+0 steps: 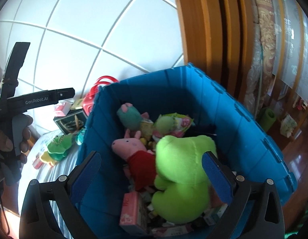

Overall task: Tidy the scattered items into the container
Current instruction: 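Open both grippers over the blue crate, dropping the green plush and medicine box, then move both grippers back over the bed toward the crocodile plush and wipes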

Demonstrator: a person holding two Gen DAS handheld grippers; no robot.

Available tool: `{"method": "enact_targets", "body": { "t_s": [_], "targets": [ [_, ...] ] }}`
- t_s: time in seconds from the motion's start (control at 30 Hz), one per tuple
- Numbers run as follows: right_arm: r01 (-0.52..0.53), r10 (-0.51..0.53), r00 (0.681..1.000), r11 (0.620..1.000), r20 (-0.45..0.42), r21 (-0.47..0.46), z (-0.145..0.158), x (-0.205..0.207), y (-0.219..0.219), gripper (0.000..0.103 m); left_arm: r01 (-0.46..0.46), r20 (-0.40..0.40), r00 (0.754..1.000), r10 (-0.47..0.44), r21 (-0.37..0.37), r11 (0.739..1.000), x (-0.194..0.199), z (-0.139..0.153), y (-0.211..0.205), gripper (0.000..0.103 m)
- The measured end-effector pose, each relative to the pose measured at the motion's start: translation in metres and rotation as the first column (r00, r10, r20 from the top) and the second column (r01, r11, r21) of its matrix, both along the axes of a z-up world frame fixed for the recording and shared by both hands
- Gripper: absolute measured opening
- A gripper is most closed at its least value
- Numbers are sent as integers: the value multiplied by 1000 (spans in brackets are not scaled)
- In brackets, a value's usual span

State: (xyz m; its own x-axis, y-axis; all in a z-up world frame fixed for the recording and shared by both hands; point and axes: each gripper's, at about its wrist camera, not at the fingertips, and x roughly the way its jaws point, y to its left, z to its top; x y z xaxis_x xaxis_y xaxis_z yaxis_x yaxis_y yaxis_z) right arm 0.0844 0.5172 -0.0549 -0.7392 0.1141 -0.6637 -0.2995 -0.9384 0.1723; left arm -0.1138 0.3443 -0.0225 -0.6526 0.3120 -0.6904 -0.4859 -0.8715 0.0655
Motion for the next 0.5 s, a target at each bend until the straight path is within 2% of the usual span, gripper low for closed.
{"method": "enact_targets", "body": {
  "t_s": [0.17, 0.5],
  "targets": [
    [-73, 73, 997, 997, -8, -2, 3, -17, -31, 102, -58, 18, 998, 58, 21, 998, -4, -7, -50, 103],
    [-173, 173, 985, 984, 8, 44, 2, -55, -124, 102, -135, 52, 990, 134, 14, 991, -23, -36, -160, 103]
  ]
}}
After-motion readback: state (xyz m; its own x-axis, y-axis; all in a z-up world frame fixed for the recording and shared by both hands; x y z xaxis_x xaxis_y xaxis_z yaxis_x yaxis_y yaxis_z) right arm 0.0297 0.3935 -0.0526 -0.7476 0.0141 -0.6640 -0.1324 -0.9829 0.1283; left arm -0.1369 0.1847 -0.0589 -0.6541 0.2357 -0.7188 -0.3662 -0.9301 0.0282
